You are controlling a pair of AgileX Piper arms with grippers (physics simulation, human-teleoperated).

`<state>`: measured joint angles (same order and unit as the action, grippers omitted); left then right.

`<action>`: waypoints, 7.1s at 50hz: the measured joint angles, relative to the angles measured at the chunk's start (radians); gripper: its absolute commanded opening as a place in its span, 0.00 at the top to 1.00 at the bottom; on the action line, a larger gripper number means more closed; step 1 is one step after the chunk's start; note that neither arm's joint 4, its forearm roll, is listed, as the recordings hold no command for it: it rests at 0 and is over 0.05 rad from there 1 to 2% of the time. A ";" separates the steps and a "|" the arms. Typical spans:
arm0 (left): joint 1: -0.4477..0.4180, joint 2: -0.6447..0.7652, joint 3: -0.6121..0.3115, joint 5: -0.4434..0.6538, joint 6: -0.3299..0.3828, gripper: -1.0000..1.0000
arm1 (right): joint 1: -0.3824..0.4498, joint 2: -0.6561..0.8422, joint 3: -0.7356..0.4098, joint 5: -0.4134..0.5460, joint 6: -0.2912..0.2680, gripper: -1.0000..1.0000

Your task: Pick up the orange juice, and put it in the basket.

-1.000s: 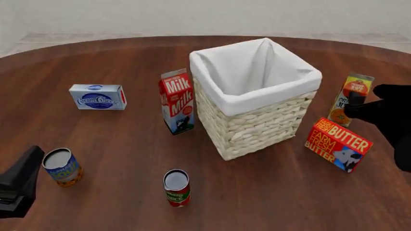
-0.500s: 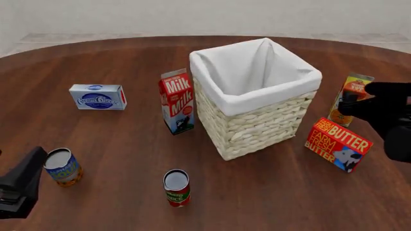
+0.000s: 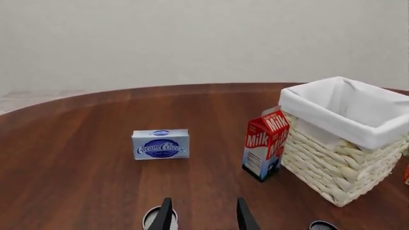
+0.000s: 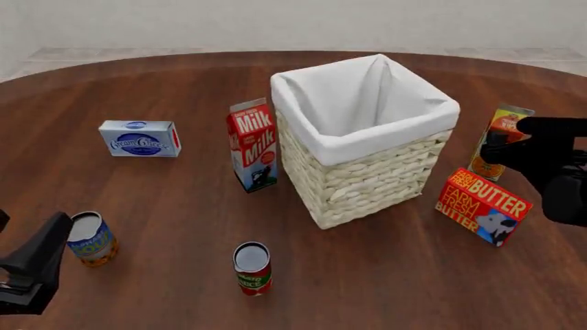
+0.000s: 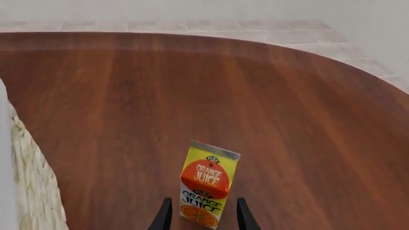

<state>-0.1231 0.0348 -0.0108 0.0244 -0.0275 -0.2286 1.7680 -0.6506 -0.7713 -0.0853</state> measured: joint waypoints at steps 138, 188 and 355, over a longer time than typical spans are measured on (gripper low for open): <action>-0.019 0.018 0.007 -0.011 0.005 0.00 | 0.021 0.184 -0.139 0.030 0.041 1.00; -0.031 -0.006 -0.006 0.014 0.002 0.00 | 0.161 -0.411 -0.276 0.565 0.132 1.00; -0.026 -0.023 -0.012 0.045 -0.010 0.00 | 0.677 -0.168 -0.450 0.882 0.078 0.00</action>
<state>-0.1490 0.0119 -0.0225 0.0689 -0.0374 0.4481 1.5998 -1.1009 0.1107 -0.0071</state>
